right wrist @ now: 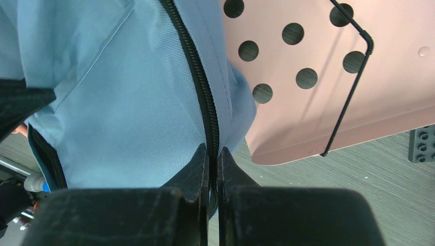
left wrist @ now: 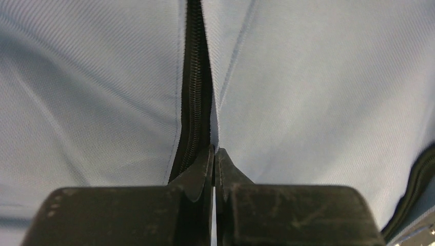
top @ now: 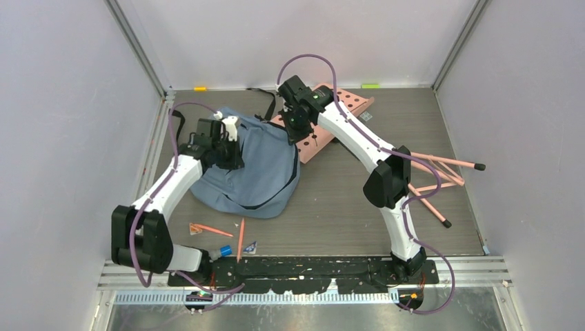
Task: Pack the student bag
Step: Unzip the student bag at the center of the board.
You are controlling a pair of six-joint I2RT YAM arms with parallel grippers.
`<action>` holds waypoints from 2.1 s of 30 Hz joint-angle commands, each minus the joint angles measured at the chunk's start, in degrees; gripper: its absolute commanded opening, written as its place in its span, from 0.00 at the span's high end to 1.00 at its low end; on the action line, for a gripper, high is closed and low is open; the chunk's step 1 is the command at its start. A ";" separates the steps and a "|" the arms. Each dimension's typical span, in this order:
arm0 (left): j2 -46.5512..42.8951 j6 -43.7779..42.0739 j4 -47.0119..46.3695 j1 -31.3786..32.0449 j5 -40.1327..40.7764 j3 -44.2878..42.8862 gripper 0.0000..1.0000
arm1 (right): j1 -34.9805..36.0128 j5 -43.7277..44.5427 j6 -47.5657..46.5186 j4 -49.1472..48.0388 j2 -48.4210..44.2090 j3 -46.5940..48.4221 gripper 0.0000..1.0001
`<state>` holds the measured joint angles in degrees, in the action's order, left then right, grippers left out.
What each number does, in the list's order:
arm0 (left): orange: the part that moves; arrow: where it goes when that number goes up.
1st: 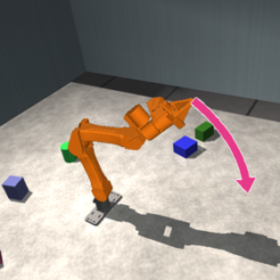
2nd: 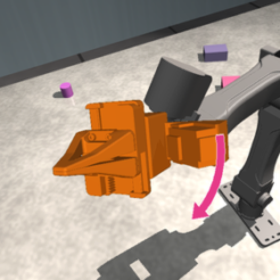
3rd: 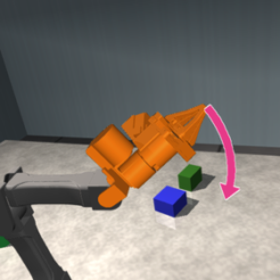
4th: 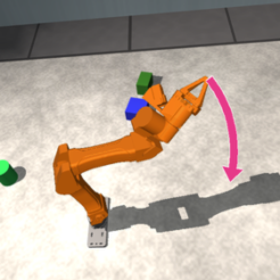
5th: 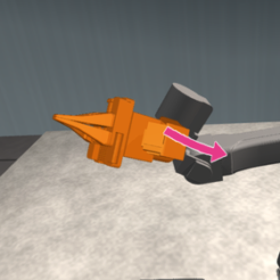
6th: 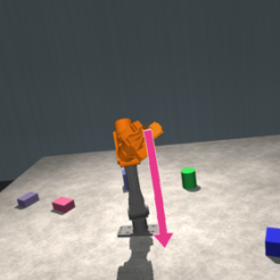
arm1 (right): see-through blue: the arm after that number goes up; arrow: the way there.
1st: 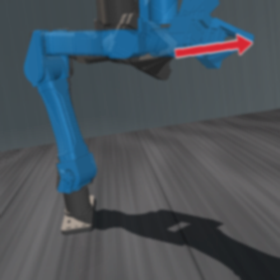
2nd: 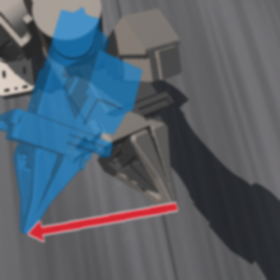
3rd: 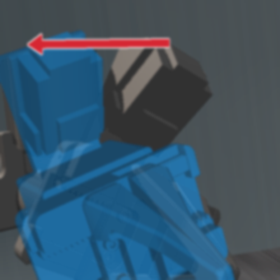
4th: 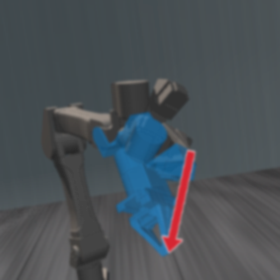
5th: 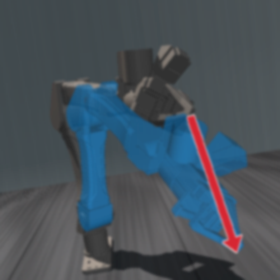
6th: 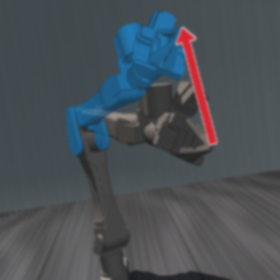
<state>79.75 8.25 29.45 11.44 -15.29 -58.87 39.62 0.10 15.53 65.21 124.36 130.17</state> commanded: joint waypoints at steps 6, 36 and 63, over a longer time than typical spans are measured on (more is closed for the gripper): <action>-8.05 8.35 2.15 3.68 -0.34 2.36 0.87 | -1.93 4.85 -1.90 -5.48 -6.51 -1.05 1.00; 18.09 39.03 1.13 -1.37 14.78 -26.47 0.46 | -1.91 1.58 1.61 -11.23 -10.75 -8.52 0.81; 10.17 43.13 -5.41 -2.04 13.31 -15.19 1.00 | -1.93 4.47 0.04 -13.64 -10.91 -6.36 0.58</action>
<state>96.60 50.04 27.16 9.72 -3.60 -76.71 38.26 2.04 16.71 56.34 118.43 120.42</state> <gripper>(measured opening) 0.009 0.348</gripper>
